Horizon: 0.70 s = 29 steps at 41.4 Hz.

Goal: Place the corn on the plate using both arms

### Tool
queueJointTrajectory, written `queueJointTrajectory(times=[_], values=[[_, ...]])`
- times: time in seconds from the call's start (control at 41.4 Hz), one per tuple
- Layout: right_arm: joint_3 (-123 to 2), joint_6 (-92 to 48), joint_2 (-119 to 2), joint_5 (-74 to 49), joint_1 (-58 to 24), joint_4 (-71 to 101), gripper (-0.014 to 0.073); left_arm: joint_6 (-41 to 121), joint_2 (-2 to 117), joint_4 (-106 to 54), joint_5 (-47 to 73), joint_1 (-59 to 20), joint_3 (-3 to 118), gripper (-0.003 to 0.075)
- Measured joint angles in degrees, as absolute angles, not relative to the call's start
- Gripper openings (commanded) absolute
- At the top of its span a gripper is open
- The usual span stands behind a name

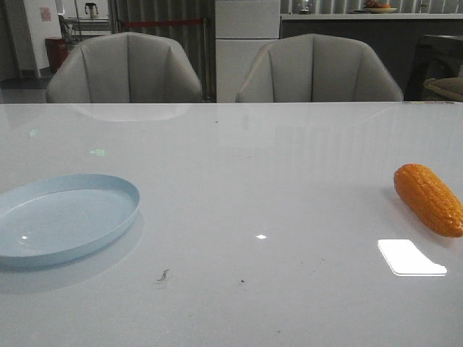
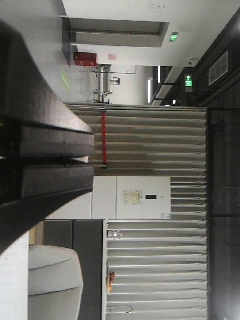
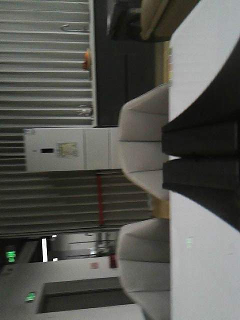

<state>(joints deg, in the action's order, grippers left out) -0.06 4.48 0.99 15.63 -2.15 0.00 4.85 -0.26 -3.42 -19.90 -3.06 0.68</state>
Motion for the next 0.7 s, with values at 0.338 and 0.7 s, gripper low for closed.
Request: queueJointTrajectory(times=[0.338, 0.7], values=[[-25.32, 6.23, -4.3, 5.72, -2.15, -3.15, 0.0057, 4.85, 3.44, -2.35, -7.94, -3.06, 21.07, 0.0089], [-35.3, 6.23, -25.84, 2.48, -2.15, -4.96, 0.0057, 4.85, 23.47, -2.16, -4.72, -3.06, 33.77, 0.0088]])
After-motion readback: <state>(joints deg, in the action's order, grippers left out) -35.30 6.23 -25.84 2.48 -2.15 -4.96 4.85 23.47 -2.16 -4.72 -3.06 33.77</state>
